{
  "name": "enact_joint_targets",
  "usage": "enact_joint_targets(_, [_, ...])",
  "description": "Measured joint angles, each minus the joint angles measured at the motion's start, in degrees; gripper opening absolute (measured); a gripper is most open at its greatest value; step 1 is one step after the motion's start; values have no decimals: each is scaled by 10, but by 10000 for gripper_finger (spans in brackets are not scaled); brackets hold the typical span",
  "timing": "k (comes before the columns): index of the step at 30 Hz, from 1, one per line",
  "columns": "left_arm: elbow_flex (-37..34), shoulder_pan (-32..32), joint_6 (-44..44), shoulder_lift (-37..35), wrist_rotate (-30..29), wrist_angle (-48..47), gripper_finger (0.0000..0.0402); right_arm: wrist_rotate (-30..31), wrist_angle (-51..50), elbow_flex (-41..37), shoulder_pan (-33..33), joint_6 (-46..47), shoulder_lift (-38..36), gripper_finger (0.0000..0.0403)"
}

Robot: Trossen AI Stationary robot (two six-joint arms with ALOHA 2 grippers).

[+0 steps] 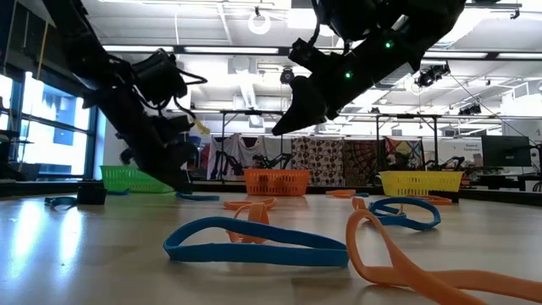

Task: Sort rubber bands into baskets
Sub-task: Put the black rubber band into the orange bin

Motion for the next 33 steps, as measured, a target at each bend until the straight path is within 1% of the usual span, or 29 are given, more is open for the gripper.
enact_joint_targets(2, [0, 0, 15, -9, 1, -5, 29, 0, -1, 0, 0, 0, 0, 73])
enact_joint_targets(4, [0, 0, 28, -21, 1, -5, 9, -1, -7, 0, 1, 0, 0, 73])
enact_joint_targets(7, [0, 1, 57, -50, 21, -3, 9, -14, -15, 0, 2, -5, 0, 73])
enact_joint_targets(10, [5, 16, 74, -82, 71, -8, 5, -11, -25, 0, 4, -6, 0, 73])
enact_joint_targets(14, [37, 45, 107, -109, 138, -33, 3, -6, -33, 0, 4, -7, -3, 73])
enact_joint_targets(16, [61, 56, 131, -111, 158, -51, 2, -4, -36, 0, 4, -9, -8, 73])
enact_joint_targets(19, [106, 70, 170, -108, 182, -75, 1, -3, -49, 0, 4, -10, -21, 73])
enact_joint_targets(24, [193, 92, 232, -88, 199, -122, 1, -1, -76, 0, 4, -12, -49, 73])
enact_joint_targets(33, [335, 122, 312, -3, 249, -184, 0, 6, -95, 0, 4, -15, -76, 73])
